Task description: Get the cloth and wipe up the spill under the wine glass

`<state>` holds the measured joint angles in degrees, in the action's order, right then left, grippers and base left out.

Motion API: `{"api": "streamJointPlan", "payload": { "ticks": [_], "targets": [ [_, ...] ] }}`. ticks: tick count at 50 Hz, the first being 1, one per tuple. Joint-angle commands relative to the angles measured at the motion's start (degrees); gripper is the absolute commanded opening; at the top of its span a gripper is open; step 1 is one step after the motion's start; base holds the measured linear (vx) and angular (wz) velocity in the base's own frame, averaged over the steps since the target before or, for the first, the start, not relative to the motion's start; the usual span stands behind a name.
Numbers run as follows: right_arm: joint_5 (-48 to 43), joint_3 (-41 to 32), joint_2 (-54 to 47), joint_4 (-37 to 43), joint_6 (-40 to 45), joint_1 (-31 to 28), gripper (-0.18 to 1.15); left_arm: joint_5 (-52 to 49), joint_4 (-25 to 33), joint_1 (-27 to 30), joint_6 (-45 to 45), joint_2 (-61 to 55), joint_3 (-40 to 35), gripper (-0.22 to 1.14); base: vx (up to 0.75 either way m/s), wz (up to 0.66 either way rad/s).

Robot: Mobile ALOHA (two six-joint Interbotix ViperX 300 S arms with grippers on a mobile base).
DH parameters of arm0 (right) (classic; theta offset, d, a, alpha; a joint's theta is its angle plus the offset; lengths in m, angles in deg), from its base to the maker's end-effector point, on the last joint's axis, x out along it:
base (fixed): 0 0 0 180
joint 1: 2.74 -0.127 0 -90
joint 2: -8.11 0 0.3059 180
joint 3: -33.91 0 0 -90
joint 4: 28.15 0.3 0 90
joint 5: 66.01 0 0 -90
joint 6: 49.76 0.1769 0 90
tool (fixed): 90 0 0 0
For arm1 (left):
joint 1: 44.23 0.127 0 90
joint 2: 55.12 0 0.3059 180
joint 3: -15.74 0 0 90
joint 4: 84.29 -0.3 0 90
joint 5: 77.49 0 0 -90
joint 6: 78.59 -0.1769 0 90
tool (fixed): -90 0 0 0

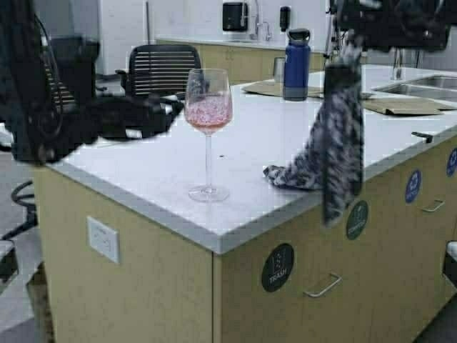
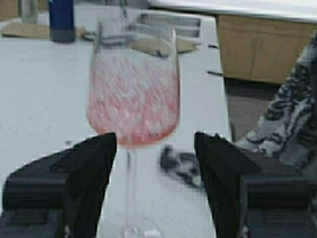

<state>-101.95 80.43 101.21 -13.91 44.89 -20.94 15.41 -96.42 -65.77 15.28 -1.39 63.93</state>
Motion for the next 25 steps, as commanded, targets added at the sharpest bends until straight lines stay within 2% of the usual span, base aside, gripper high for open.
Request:
{"api": "streamJointPlan", "payload": {
  "ticks": [1, 9, 25],
  "targets": [
    [7.3, -4.7, 5.7, -0.5, -3.2, -0.1, 0.06, -6.0, 1.8, -0.1, 0.4, 10.0, 0.4, 0.87, 0.00, 0.00],
    [14.5, -8.8, 10.2, -0.4, -7.6, -0.1, 0.06, -14.9, 3.3, -0.1, 0.7, 19.9, -0.1, 0.87, 0.00, 0.00],
    [20.4, -13.3, 15.0, -0.5, -9.1, -0.1, 0.06, -37.6, 3.3, -0.1, 0.6, 36.9, -5.7, 0.87, 0.00, 0.00]
  ]
}}
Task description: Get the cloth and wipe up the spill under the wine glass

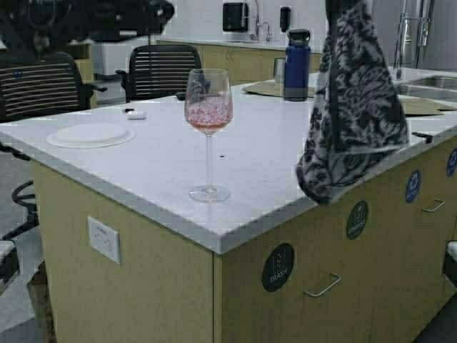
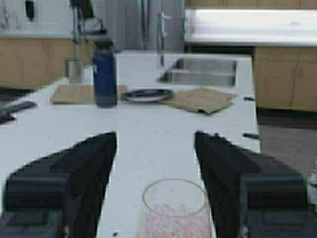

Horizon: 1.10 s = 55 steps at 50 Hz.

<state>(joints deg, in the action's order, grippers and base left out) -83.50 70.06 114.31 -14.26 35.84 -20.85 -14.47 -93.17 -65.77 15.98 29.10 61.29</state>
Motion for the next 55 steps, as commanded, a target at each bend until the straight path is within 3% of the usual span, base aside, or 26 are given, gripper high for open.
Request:
{"api": "streamJointPlan", "payload": {
  "ticks": [1, 15, 55],
  "targets": [
    [2.4, -3.1, 2.0, -0.1, -0.1, -0.2, 0.06, -10.2, 0.0, -0.1, -0.1, 7.7, -3.8, 0.87, 0.00, 0.00],
    [5.4, -4.0, 2.2, -0.3, -1.4, -0.1, 0.06, -28.4, -0.4, -0.1, -0.5, 14.1, -8.3, 0.87, 0.00, 0.00],
    [5.6, -4.9, 2.3, -0.4, -2.2, -0.2, 0.06, -28.7, -0.4, -0.1, -1.0, 14.1, -8.9, 0.87, 0.00, 0.00]
  ]
}}
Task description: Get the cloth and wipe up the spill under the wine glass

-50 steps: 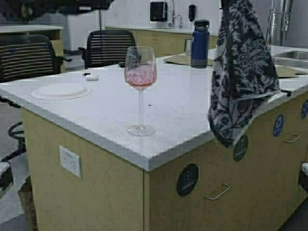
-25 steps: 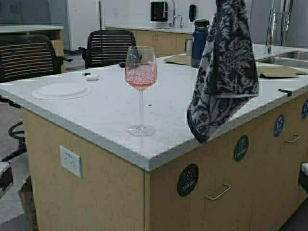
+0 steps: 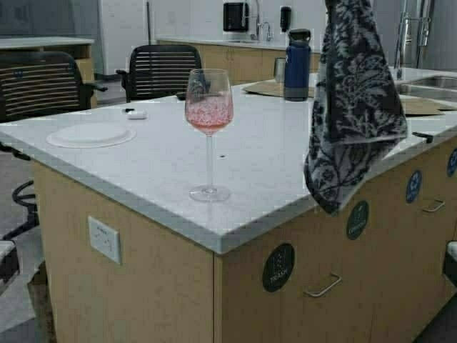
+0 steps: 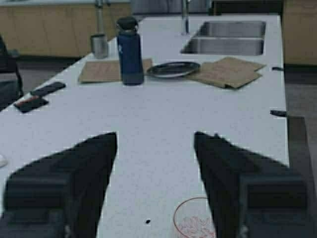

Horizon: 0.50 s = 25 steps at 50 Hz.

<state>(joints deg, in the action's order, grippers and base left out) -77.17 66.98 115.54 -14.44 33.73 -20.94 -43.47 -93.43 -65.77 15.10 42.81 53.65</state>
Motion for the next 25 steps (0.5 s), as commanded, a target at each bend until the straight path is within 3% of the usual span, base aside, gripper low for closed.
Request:
{"api": "streamJointPlan", "payload": {
  "ticks": [1, 25],
  "targets": [
    [-0.7, -1.8, 1.0, -0.1, 0.0, -0.1, 0.06, 0.2, -0.1, -0.1, 0.0, 0.4, -1.2, 0.87, 0.00, 0.00],
    [-1.7, 0.1, 1.0, -0.1, 0.0, 0.0, 0.06, 1.1, -0.1, -0.1, 0.1, -2.8, -2.3, 0.87, 0.00, 0.00]
  ]
}}
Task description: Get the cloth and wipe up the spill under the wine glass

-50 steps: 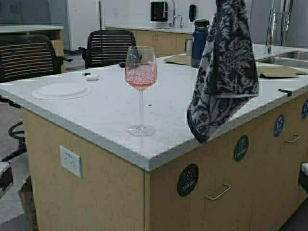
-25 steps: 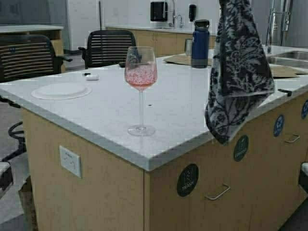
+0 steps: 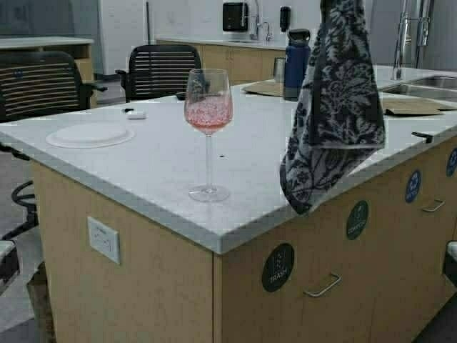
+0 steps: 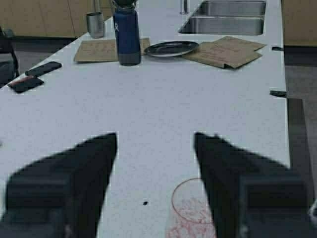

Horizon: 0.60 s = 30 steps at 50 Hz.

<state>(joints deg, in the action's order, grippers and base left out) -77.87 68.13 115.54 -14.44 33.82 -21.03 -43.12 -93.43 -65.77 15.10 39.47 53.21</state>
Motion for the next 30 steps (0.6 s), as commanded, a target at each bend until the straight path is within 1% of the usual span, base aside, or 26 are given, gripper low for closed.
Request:
{"api": "streamJointPlan", "payload": {
  "ticks": [1, 15, 30],
  "targets": [
    [-1.0, -1.1, 1.0, -0.2, -0.1, 0.1, 0.06, 0.8, 0.0, -0.1, 0.1, 0.4, -1.8, 0.87, 0.00, 0.00],
    [-1.1, -2.7, 1.0, -0.1, -0.1, 0.1, 0.06, 1.0, 0.2, -0.1, 0.1, 1.6, -1.3, 0.87, 0.00, 0.00],
    [-1.1, -2.8, 1.0, -0.1, 0.0, 0.0, 0.06, 1.6, 0.2, -0.1, 0.6, 1.8, -1.2, 0.87, 0.00, 0.00]
  ]
}}
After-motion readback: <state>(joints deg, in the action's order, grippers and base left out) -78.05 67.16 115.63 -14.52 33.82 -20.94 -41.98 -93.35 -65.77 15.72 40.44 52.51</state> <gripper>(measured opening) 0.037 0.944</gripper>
